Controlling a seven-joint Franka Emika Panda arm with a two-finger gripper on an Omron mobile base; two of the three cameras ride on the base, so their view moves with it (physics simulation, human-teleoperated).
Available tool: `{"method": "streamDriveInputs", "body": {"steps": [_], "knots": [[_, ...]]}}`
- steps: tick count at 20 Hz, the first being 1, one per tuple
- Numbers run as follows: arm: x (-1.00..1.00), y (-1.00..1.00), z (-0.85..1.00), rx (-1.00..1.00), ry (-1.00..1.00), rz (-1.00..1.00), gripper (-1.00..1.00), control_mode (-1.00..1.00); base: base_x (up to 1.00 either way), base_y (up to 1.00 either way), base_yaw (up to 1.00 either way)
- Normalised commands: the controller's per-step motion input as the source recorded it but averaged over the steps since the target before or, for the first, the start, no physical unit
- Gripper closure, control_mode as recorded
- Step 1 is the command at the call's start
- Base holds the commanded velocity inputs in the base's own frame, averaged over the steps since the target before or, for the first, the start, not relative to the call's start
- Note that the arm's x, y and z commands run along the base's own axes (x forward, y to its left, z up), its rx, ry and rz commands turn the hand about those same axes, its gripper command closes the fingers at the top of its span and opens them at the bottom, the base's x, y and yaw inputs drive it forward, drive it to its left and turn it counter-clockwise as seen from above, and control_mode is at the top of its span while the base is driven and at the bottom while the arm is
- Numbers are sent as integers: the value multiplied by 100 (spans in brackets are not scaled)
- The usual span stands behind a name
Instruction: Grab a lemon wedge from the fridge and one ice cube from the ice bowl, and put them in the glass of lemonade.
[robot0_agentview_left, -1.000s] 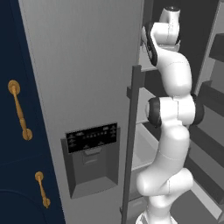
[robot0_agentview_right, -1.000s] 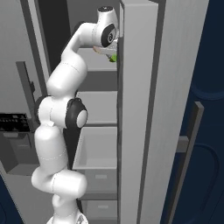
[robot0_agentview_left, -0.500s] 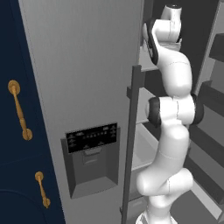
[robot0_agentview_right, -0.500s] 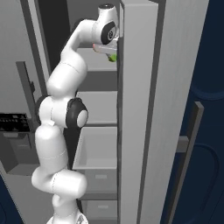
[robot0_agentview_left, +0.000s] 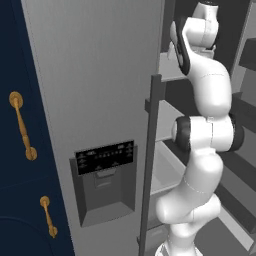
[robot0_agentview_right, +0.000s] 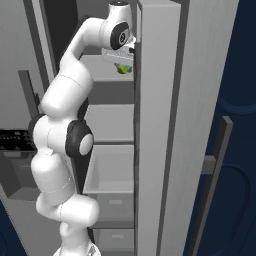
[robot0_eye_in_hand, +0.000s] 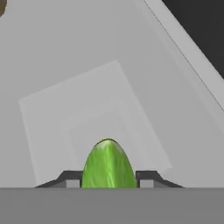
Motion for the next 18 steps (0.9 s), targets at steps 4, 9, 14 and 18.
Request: {"method": "streamDriveInputs", "body": {"steps": [4, 9, 14, 18], "knots": [[-51, 18, 0, 0, -4, 0, 100, -100, 0, 0, 0], [-97, 2, -6, 0, -11, 0, 100, -100, 0, 0, 0], [-82, 27, 5, -1, -2, -2, 100, -100, 0, 0, 0], [-98, 51, 0, -3, -10, -4, 100, -100, 0, 0, 0]]}}
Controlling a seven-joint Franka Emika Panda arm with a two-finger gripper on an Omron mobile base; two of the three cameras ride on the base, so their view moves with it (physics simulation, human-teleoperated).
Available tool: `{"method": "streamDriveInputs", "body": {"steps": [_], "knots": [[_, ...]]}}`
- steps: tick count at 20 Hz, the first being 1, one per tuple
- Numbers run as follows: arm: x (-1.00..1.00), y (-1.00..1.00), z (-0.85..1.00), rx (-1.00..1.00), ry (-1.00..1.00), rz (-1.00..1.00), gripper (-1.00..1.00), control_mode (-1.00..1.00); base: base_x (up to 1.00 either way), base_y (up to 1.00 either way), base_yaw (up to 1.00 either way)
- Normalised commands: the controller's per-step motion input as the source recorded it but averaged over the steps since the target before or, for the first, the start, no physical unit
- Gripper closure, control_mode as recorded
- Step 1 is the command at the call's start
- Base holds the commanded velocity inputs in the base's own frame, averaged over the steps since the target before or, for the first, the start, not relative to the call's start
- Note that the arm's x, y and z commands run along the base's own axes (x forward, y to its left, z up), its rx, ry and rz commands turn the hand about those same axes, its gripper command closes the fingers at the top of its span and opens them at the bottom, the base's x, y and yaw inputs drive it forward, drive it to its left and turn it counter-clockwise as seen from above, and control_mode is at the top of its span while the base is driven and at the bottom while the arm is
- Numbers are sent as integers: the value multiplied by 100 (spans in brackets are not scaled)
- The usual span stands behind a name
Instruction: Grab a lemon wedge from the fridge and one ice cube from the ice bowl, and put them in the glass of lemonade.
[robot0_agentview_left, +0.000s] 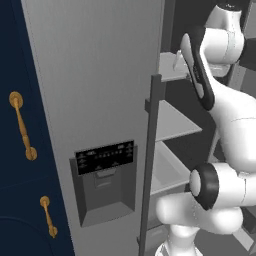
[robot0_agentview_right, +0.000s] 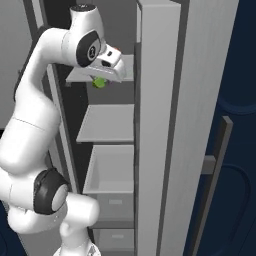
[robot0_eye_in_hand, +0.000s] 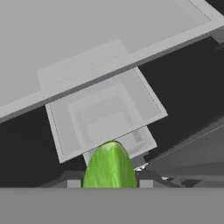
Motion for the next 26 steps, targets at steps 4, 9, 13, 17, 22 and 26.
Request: {"method": "streamDriveInputs", "body": {"steps": [4, 9, 13, 17, 22, 26], "knots": [[-100, 4, -25, 0, -9, -3, 100, -100, 0, 0, 0], [-100, 0, -36, 0, -5, -7, 100, -100, 0, 0, 0], [-100, 0, -39, 2, 3, -3, 100, -100, 0, 0, 0], [-97, 17, -83, 1, -3, 0, 100, -100, 0, 0, 0], [-54, 29, -58, 0, -2, 0, 100, -100, 0, 0, 0], [-10, 0, -1, 0, 0, 0, 100, -100, 0, 0, 0]]}}
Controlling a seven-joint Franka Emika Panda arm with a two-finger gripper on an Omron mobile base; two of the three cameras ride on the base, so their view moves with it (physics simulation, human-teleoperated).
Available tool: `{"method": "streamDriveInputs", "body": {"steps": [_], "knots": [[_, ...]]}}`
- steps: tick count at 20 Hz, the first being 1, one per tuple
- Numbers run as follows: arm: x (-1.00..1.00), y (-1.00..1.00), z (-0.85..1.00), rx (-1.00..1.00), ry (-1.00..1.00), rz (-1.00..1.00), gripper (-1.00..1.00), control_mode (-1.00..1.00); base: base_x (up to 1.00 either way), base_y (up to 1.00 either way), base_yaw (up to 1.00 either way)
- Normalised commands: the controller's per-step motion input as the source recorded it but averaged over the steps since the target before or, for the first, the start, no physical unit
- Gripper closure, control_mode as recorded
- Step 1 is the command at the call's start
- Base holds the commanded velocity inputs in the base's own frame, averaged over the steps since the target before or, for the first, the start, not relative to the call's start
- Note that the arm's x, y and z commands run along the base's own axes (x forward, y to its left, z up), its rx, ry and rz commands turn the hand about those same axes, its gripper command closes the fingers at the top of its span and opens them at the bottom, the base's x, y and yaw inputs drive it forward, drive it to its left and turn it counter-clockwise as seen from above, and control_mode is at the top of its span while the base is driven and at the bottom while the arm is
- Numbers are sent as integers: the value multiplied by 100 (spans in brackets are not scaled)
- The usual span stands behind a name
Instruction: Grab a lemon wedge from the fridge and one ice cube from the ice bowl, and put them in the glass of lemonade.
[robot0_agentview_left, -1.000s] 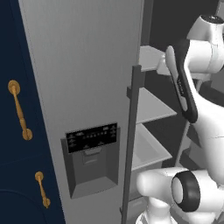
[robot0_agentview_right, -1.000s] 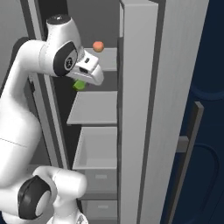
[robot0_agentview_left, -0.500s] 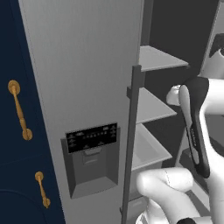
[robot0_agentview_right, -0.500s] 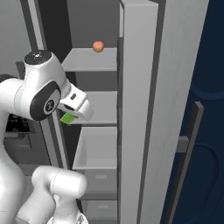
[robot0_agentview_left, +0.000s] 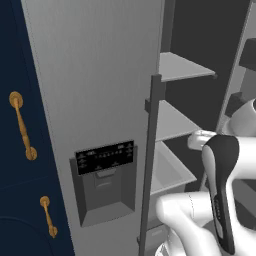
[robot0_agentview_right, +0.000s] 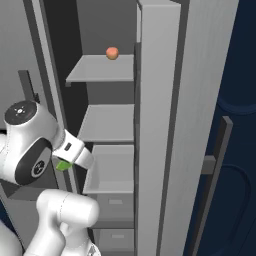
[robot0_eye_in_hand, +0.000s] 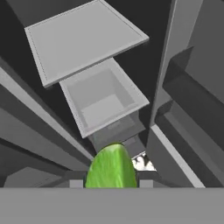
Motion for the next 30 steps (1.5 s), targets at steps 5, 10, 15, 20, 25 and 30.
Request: {"method": "streamDriveInputs", "body": {"steps": [5, 10, 15, 20, 25, 30], "knots": [[0, 0, 0, 0, 0, 0, 100, 100, -58, 27, 0], [0, 0, 0, 0, 0, 0, 100, 100, -100, 80, 0], [0, 0, 0, 0, 0, 0, 100, 100, -38, 92, 69], [0, 0, 0, 0, 0, 0, 100, 100, 0, 16, 100], [0, 0, 0, 0, 0, 0, 100, 100, 0, 0, 100], [0, 0, 0, 0, 0, 0, 100, 100, 40, 10, 83]]}}
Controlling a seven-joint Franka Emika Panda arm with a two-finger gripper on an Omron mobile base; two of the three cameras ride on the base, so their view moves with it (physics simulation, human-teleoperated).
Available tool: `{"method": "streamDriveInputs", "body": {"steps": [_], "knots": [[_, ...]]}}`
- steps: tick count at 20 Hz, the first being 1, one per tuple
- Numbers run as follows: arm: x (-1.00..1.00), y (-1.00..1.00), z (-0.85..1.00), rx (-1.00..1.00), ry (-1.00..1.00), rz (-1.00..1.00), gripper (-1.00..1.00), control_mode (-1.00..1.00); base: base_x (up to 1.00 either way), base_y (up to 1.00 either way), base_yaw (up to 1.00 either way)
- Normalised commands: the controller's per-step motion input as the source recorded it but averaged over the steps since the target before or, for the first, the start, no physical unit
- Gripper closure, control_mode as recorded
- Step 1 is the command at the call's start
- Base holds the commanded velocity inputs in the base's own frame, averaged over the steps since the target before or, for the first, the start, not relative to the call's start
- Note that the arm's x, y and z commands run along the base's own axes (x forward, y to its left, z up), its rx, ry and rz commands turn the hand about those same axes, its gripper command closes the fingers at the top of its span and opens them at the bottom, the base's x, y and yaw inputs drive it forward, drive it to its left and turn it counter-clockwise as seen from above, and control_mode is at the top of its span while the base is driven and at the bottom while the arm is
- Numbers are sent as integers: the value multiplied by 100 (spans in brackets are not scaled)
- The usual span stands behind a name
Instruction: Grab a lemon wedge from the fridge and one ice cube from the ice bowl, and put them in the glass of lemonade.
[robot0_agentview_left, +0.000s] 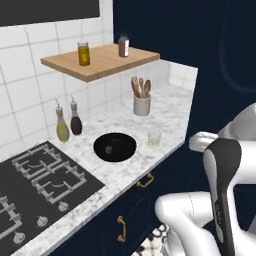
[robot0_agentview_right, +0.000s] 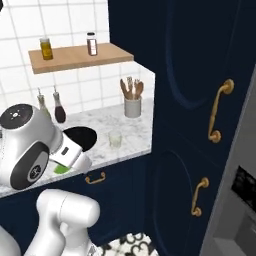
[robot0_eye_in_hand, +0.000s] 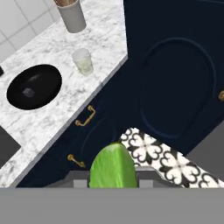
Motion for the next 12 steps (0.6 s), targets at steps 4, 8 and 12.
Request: {"method": "streamDriveInputs", "body": {"steps": [4, 8, 12], "knots": [[0, 0, 0, 0, 0, 0, 100, 100, 71, 19, 8], [0, 0, 0, 0, 0, 0, 100, 100, 84, 2, -2], [0, 0, 0, 0, 0, 0, 100, 100, 40, -78, -8]]}}
